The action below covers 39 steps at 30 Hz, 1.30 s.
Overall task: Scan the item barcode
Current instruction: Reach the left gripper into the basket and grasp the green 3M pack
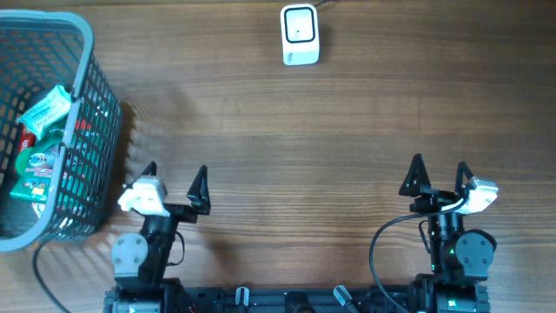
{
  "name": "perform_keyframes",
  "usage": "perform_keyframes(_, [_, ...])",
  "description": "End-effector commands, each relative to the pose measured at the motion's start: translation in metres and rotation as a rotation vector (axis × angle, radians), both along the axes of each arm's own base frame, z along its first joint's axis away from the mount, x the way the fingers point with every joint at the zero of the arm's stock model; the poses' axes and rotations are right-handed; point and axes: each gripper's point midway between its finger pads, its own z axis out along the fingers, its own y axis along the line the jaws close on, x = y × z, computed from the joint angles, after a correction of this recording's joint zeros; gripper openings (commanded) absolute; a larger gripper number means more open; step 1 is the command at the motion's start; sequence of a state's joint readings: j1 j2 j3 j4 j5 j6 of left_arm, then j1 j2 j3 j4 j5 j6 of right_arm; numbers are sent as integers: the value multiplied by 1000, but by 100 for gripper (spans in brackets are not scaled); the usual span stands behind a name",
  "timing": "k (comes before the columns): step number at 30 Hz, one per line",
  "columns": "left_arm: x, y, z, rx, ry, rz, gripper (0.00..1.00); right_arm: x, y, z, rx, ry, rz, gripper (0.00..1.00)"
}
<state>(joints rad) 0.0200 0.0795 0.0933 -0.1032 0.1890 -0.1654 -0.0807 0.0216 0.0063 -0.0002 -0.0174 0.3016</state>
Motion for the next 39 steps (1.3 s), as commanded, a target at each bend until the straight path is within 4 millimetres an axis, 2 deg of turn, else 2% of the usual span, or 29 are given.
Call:
perform_keyframes(1, [0, -3, 71, -129, -30, -11, 100, 0, 0, 2, -12, -9, -4, 100])
perform_keyframes(3, [8, -3, 101, -146, -11, -9, 100, 0, 0, 2, -12, -9, -4, 100])
perform_keyframes(7, [27, -2, 142, -206, 129, 12, 100, 0, 0, 2, -12, -9, -4, 100])
perform_keyframes(9, [41, -3, 184, -203, 204, 10, 100, 0, 0, 2, -12, -9, -4, 100])
perform_keyframes(12, [52, -15, 244, -146, 230, -74, 100, 0, 0, 2, -12, -9, -4, 100])
perform_keyframes(13, [55, -17, 252, -149, 246, -83, 100, 0, 0, 2, -12, -9, -4, 100])
perform_keyframes(14, [56, -17, 253, -153, 282, -85, 100, 0, 0, 2, -12, -9, -4, 100])
perform_keyframes(17, [64, -17, 238, -157, 385, -77, 100, 0, 0, 2, -12, -9, -4, 100])
perform_keyframes(20, [71, -11, 248, -156, 346, -52, 100, 0, 0, 2, -12, -9, -4, 100])
perform_keyframes(21, [72, 3, 252, -197, 339, 30, 100, 0, 0, 2, -12, -9, -4, 100])
perform_keyframes(23, [64, 62, 262, -325, 309, 352, 100, 0, 0, 2, -12, -9, -4, 100])
perform_keyframes(25, [38, 123, 266, -457, 260, 670, 100, 0, 0, 2, -12, -9, -4, 100])
perform_keyframes(28, [-1, 170, 258, -605, 227, 911, 100, 0, 0, 2, -12, -9, -4, 100])
perform_keyframes(29, [-23, 189, 248, -664, 232, 1026, 100, 0, 0, 2, -12, -9, -4, 99])
perform_keyframes(32, [-68, 217, 222, -738, 295, 1235, 100, 0, 0, 2, -12, -9, -4, 100])
perform_keyframes(35, [-93, 236, 198, -787, 377, 1367, 100, 0, 0, 2, -12, -9, -4, 100])
perform_keyframes(39, [-81, 263, 174, -791, 500, 1311, 100, 0, 0, 2, -12, -9, -4, 100])
